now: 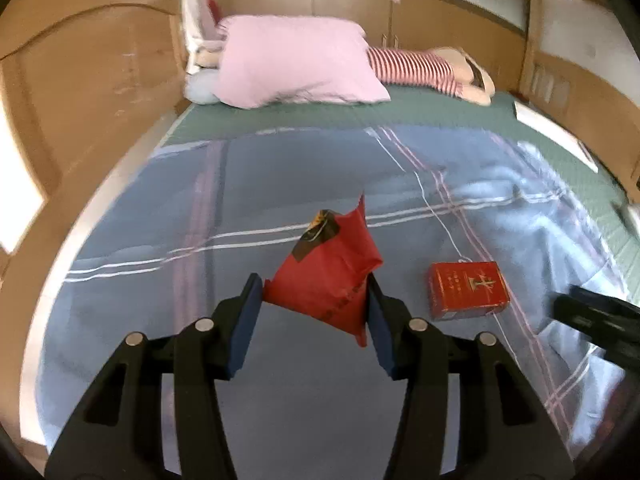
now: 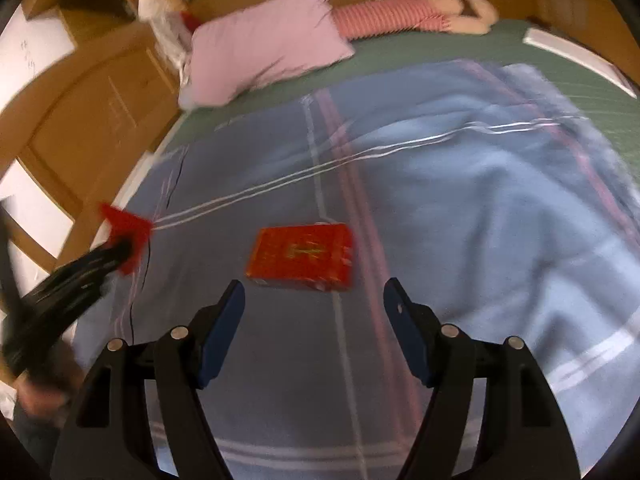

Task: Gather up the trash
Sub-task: 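Grasp the red packet with the left tool while the right tool grasps the red cigarette box, then carry the red packet and red cigarette box over the white bin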

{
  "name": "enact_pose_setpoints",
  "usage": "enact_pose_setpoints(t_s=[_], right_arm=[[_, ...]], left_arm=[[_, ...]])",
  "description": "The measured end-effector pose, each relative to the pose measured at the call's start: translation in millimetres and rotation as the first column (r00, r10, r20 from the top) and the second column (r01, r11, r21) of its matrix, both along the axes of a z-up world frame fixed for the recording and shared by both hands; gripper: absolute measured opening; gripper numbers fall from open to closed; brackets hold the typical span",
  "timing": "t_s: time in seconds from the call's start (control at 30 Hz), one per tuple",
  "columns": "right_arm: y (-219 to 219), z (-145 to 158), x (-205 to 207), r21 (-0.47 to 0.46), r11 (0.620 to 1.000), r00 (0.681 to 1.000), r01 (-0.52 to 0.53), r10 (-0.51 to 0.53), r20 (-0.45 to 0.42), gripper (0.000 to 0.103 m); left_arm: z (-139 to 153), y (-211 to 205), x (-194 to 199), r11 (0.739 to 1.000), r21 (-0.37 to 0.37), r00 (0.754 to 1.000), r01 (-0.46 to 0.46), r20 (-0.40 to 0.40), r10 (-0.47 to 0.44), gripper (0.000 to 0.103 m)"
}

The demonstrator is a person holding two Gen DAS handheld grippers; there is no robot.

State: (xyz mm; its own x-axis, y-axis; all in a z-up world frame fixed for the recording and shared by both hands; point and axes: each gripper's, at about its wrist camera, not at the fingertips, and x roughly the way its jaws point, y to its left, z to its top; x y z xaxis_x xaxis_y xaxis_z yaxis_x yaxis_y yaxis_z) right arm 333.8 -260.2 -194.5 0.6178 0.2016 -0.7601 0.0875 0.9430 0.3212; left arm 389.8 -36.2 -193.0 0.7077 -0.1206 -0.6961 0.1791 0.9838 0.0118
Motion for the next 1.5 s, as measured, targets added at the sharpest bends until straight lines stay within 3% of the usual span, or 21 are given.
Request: enact_pose_setpoints(t_s=[0.2,0.47,0.67,0.9,1.0,1.13,1.33,1.5], right_arm=[[38.3,-26.7,45.8,-0.018,0.999,0.996,-0.044,0.042,-0.073,0.074],[69.9,-42.0,76.0,-0.17,0.985,0.995,-0.005,-0.012,-0.101,0.078],[68.0,-46.5,71.9,-0.263,0.963,0.99,0.065,-0.095,-0.105,0.078],[72.7,-52.3,80.3,-0.343,0.936,0.985,0.08,-0.126,-0.114,0.09],[72.1,-47.1,75.4,-0.392,0.908,0.979,0.145,-0.19,-0.078,0.09],[74.5,-53.0,72.0,-0.456,0.879,0.978,0.14,-0.195,-0.077,0.09],[43.2,-71.9,87.7,-0.338,0.921,0.951,0.192,-0.26,-0.167,0.091],[35.2,-56.8,76.0,-0.277,0.931,0.956,0.239,-0.275,-0.099,0.088]], left_arm=[[18.2,46.9,-24.0,0.997,-0.057,0.998,-0.059,0.021,0.06,0.052],[17.2,79.2,-26.0,0.988,-0.124,0.996,-0.087,0.017,0.089,0.052],[19.6,86.8,-29.0,0.985,-0.145,0.995,-0.09,0.028,0.095,0.052],[21.1,91.0,-29.9,0.982,-0.161,0.994,-0.096,0.032,0.102,0.052],[22.4,92.8,-29.9,0.981,-0.171,0.994,-0.096,0.036,0.103,0.052],[21.4,93.6,-29.4,0.982,-0.167,0.994,-0.093,0.037,0.101,0.053],[20.0,91.2,-29.0,0.982,-0.163,0.994,-0.093,0.035,0.1,0.053],[17.4,85.0,-28.6,0.986,-0.142,0.995,-0.083,0.037,0.089,0.053]])
